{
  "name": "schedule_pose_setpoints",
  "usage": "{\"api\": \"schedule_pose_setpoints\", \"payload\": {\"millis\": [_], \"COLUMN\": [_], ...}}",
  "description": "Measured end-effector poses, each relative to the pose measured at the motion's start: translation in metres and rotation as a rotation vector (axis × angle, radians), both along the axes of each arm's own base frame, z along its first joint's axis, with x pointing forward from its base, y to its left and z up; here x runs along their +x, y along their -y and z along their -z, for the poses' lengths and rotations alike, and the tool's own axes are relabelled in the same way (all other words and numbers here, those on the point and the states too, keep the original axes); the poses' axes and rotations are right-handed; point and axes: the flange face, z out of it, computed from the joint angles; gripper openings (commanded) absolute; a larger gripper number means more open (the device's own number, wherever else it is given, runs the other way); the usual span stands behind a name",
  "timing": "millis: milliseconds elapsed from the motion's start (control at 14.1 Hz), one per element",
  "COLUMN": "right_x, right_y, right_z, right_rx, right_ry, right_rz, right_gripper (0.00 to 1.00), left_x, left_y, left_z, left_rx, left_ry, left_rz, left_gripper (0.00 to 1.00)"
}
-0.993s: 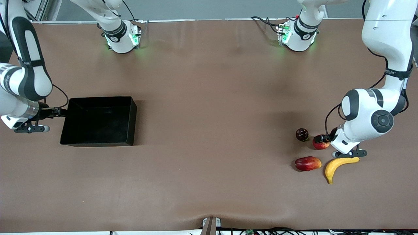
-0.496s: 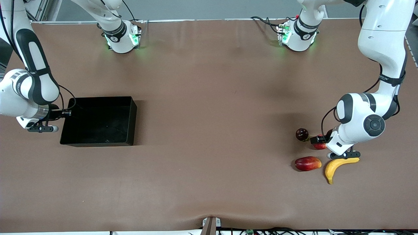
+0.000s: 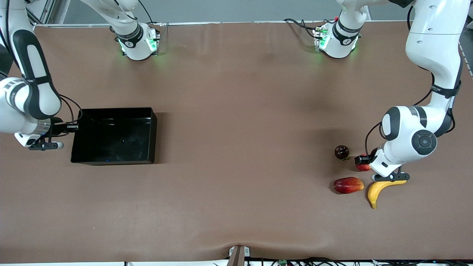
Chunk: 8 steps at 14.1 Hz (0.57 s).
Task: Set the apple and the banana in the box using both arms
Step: 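Reach the right gripper to the box rim while the left gripper reaches the apple, then slide the box toward the fruit while the left gripper grasps the apple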
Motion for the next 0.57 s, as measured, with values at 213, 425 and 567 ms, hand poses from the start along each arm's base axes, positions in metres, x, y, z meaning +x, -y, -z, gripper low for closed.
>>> {"api": "schedule_pose_setpoints", "payload": {"millis": [213,425,567], "right_x": [0.015,0.023,0.026], "right_y": [-0.030,-0.092,-0.156], "right_z": [-0.056,-0.103,-0.117], "right_rx": [0.048,0.038,-0.006], "right_ry": [-0.044,-0.056,-0.076], "right_rz": [-0.053,-0.058,-0.007], "right_gripper": [0.00,0.00,0.00], "left_x": [0.008,0.010,0.009], "left_y": [0.001,0.006,0.016], "left_z": [-0.050,-0.111,-0.138], "left_rx": [0.005,0.011,0.010], "left_ry": [0.031,0.047,0.058], "left_rz": [0.000,0.004,0.018], "left_gripper": [0.00,0.00,0.00]}}
